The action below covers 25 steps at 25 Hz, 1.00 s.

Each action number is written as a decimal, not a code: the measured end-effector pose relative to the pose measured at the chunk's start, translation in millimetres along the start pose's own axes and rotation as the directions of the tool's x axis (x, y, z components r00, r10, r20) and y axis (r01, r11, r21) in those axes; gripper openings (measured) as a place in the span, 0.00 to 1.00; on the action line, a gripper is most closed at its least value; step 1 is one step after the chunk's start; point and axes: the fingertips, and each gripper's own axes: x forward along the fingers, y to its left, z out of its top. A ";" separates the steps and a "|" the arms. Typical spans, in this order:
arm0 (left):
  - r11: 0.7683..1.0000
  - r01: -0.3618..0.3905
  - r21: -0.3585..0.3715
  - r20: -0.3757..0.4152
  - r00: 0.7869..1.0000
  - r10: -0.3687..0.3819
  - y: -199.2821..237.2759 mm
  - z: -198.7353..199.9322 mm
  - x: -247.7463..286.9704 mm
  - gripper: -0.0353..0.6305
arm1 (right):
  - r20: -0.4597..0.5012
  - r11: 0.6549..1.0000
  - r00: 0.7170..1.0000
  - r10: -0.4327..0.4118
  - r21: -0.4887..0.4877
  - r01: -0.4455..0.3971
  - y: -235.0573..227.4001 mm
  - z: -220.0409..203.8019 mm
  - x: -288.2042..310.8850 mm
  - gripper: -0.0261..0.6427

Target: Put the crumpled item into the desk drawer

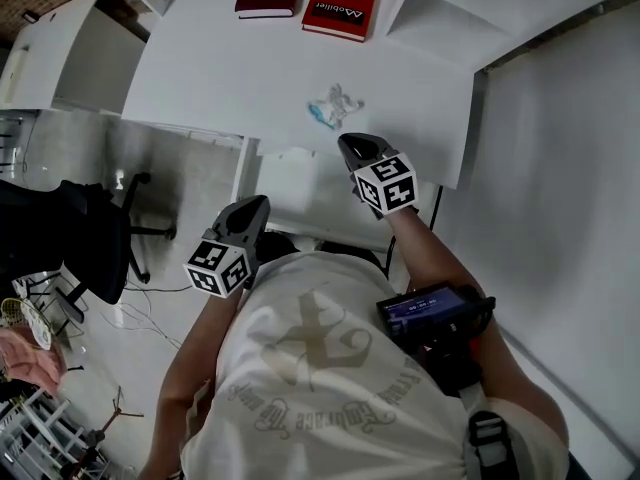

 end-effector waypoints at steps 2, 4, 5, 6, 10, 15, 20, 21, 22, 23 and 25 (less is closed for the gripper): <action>1.000 -0.008 -0.005 0.002 1.000 0.008 -1.7 -2.3 -2.1 0.09 | -0.005 1.000 1.000 0.000 0.000 0.000 -2.0 -0.6 1.8 0.08; 1.000 -0.012 -0.009 0.007 1.000 0.012 -3.6 -3.8 -3.9 0.09 | -0.010 1.000 1.000 -0.003 -0.006 0.003 -4.2 -0.8 3.0 0.08; 1.000 -0.014 -0.010 0.010 1.000 0.014 -4.0 -4.6 -4.7 0.09 | -0.013 1.000 1.000 -0.007 -0.010 0.007 -5.8 -0.6 4.0 0.08; 1.000 -0.016 -0.010 0.012 1.000 0.016 -3.7 -5.8 -5.8 0.09 | -0.014 1.000 1.000 -0.011 -0.013 0.011 -7.3 -0.4 5.7 0.08; 0.999 -0.034 -0.020 0.020 0.999 0.034 1.3 -13.5 -11.4 0.09 | -0.016 0.999 1.000 -0.025 -0.023 0.025 -12.4 1.0 13.9 0.09; 0.997 -0.053 -0.052 0.040 0.998 0.055 7.6 -16.4 -19.5 0.09 | -0.020 0.999 0.998 -0.052 -0.013 0.051 -20.2 5.9 20.9 0.18; 0.994 -0.067 -0.087 0.057 0.996 0.072 11.1 -22.9 -27.3 0.08 | -0.018 0.997 0.997 -0.079 -0.013 0.079 -30.4 14.9 22.6 0.22; 0.993 -0.070 -0.093 0.060 0.995 0.076 11.8 -24.4 -28.0 0.09 | -0.020 0.996 0.996 -0.083 -0.017 0.082 -32.2 16.2 22.5 0.22; 0.992 -0.072 -0.100 0.063 0.995 0.079 12.2 -25.9 -28.6 0.09 | -0.024 0.996 0.996 -0.085 -0.022 0.085 -34.0 17.1 22.3 0.23; 0.992 -0.074 -0.106 0.065 0.995 0.082 12.1 -27.4 -29.5 0.09 | -0.029 0.996 0.996 -0.087 -0.028 0.086 -35.6 17.9 22.3 0.24; 0.990 -0.076 -0.116 0.069 0.994 0.084 11.1 -29.5 -32.4 0.09 | -0.040 0.996 0.995 -0.087 -0.039 0.085 -38.0 20.5 23.6 0.25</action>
